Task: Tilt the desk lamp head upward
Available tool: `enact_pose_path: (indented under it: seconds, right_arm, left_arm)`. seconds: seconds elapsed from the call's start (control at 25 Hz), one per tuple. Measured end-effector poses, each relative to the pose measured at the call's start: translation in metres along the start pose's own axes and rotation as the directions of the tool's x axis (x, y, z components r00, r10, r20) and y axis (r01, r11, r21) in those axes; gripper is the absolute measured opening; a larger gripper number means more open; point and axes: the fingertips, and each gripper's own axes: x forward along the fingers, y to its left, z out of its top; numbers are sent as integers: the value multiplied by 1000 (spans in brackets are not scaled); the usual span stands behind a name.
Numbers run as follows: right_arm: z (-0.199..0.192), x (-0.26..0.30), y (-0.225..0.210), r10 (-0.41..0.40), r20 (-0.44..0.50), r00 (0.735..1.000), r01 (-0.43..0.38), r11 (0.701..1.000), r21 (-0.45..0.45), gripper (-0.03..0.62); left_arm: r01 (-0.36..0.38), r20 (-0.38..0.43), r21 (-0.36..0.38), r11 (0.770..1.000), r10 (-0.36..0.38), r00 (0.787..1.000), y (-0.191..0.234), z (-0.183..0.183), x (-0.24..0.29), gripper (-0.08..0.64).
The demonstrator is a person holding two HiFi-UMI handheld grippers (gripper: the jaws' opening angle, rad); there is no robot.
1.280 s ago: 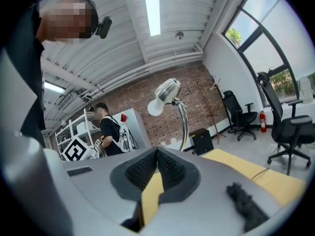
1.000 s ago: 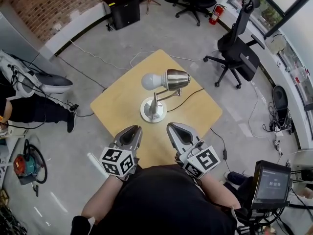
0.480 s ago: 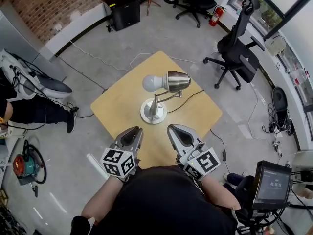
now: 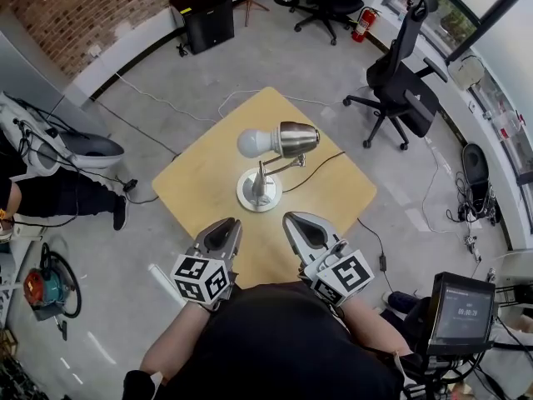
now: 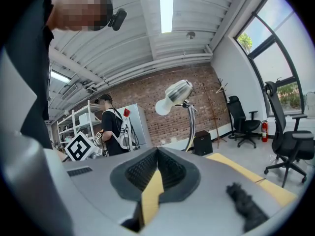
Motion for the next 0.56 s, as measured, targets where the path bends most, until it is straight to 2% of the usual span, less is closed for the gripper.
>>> enact_pose_path:
  seconds: [0.56]
  right_arm:
    - [-2,0,-4,-8,-9,1000,8,1000,18,5]
  left_arm:
    - [-3,-10,8,1000,3,1000,-1,1,0,60]
